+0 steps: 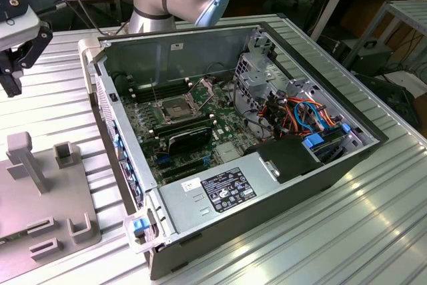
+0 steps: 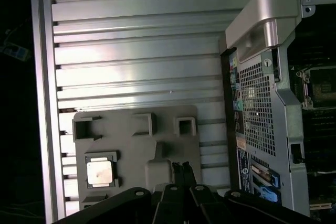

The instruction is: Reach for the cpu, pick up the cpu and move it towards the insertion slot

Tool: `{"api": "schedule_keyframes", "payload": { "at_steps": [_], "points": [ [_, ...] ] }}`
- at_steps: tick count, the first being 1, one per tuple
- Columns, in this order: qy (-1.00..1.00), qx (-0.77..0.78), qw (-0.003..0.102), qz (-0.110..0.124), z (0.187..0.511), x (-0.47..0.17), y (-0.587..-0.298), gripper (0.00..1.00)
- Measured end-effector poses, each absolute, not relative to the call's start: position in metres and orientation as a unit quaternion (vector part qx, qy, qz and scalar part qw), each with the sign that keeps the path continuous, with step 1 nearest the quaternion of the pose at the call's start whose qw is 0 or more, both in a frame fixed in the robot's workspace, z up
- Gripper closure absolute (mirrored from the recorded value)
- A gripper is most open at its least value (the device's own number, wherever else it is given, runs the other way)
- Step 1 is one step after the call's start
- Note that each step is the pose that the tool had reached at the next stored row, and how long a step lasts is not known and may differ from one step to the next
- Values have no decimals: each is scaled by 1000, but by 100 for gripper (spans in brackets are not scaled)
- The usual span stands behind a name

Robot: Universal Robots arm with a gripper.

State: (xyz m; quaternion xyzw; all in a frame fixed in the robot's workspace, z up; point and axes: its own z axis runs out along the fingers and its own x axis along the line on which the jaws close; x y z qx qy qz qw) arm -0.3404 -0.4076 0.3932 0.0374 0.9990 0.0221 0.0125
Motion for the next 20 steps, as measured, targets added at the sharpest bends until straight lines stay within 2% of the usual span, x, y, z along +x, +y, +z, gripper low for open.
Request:
{"api": "schedule_keyframes", "payload": {
  "at_steps": [20],
  "points": [
    [999,37,13,22,393,-367,-420,89]
  ]
}}
